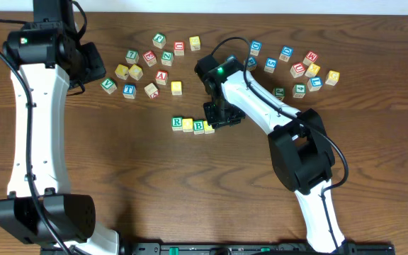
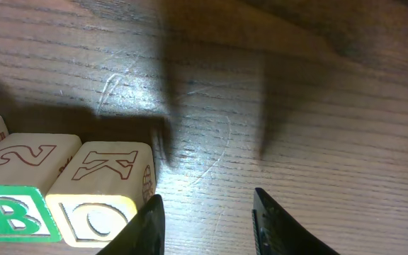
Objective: Spell out ROBOT
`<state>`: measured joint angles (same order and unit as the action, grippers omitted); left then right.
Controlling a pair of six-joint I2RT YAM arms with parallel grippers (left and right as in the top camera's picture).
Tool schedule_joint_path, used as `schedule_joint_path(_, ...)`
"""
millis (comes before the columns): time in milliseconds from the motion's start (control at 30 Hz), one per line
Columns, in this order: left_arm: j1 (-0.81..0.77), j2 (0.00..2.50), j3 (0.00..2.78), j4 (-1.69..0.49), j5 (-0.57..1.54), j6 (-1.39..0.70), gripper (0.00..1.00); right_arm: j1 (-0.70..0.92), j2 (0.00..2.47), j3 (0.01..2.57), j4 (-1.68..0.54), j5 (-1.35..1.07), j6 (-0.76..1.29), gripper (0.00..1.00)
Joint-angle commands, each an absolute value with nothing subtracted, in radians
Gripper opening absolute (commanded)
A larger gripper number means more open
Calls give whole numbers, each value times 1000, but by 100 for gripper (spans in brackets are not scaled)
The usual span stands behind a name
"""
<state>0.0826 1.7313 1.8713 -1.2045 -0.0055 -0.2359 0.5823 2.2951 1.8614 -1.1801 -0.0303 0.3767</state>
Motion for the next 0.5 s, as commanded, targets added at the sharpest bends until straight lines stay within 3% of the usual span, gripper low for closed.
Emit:
schedule_joint_path(0, 84, 1725, 1869, -1211, -11, -245, 42, 593, 2295, 1853, -1177, -33, 366, 34)
schedule_joint_path(467, 84, 1725, 1869, -1211, -11, -245, 42, 547, 2294, 1998, -1256, -33, 349, 31)
